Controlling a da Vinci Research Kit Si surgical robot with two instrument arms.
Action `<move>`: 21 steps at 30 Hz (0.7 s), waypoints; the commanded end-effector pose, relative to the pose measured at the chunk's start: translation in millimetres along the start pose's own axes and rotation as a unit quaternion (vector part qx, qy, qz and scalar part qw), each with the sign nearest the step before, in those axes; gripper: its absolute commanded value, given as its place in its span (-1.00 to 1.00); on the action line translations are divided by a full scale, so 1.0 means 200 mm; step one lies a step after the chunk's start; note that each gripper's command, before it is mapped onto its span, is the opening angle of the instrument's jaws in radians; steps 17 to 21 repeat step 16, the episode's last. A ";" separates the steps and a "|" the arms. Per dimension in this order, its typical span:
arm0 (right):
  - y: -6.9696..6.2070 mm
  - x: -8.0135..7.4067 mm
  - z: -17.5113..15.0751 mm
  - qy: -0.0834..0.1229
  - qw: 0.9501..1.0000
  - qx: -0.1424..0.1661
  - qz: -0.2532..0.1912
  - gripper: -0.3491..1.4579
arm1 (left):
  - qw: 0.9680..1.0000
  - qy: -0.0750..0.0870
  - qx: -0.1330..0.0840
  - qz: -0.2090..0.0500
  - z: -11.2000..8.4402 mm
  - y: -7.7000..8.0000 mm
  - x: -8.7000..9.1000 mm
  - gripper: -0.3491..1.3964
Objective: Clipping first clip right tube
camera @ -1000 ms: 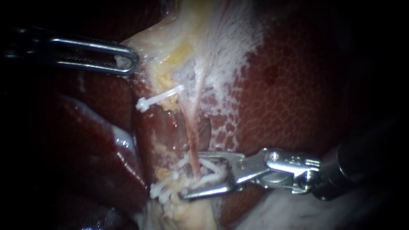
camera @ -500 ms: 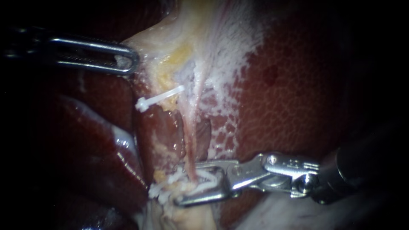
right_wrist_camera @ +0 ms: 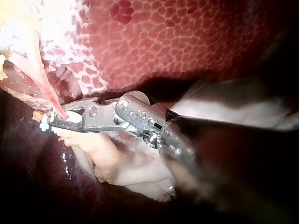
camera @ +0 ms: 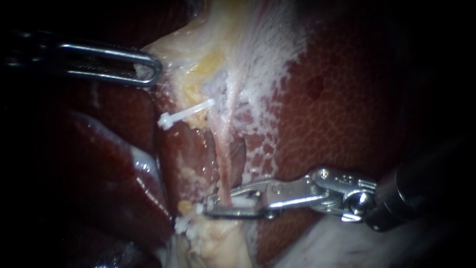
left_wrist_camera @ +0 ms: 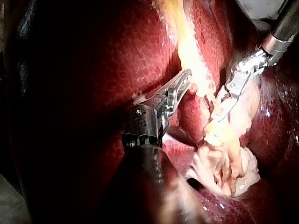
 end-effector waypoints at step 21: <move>0.000 -0.001 0.001 -0.004 1.000 0.008 -0.002 -0.93 | 1.000 0.000 0.000 0.000 0.000 0.000 0.000 -0.87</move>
